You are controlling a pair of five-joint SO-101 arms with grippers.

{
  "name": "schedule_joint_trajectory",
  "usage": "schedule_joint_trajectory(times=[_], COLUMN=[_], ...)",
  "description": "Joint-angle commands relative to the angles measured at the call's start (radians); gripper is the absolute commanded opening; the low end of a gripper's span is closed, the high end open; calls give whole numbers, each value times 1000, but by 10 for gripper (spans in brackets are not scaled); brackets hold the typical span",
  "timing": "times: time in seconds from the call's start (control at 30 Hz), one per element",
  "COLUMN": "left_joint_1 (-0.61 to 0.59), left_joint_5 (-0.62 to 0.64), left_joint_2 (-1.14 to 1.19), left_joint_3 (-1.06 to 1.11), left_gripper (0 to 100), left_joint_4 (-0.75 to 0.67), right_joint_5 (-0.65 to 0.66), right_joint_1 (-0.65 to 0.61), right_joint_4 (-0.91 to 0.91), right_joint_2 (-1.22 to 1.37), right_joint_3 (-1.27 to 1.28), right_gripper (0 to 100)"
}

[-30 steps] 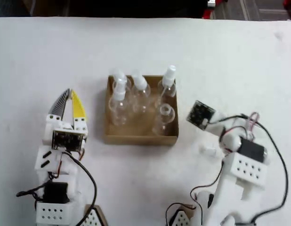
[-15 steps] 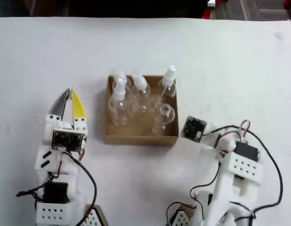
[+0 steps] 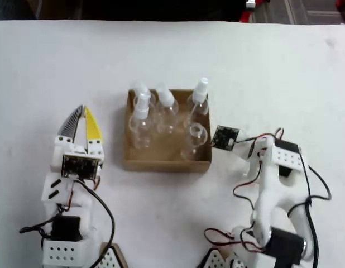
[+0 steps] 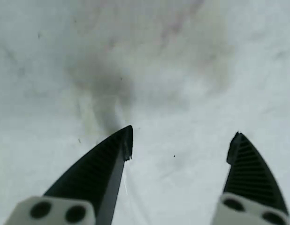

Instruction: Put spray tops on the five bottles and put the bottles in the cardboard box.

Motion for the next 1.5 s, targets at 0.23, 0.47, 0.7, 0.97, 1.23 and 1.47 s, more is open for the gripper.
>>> schedule_joint_trajectory(times=[0.23,0.47,0.7,0.97,1.23,1.47], left_joint_1=[-8,-5,-5,-7,-8,-8], left_joint_5=[-11,-11,-11,-12,-12,-12], left_joint_2=[-19,-19,-19,-19,-19,-19], left_joint_3=[-5,-5,-5,-5,-5,-5], left_gripper=[20,20,20,20,20,20], left_joint_4=[-25,-25,-25,-25,-25,-25], right_joint_5=[-8,-15,-17,-157,-176,-170], right_joint_1=[-19,-19,-24,-22,-54,-56], right_joint_4=[-85,-127,-156,-286,-249,226], right_joint_2=[119,142,151,142,139,-90], right_joint_3=[-51,-51,-46,-28,-34,-173], right_gripper=[305,305,204,26,15,78])
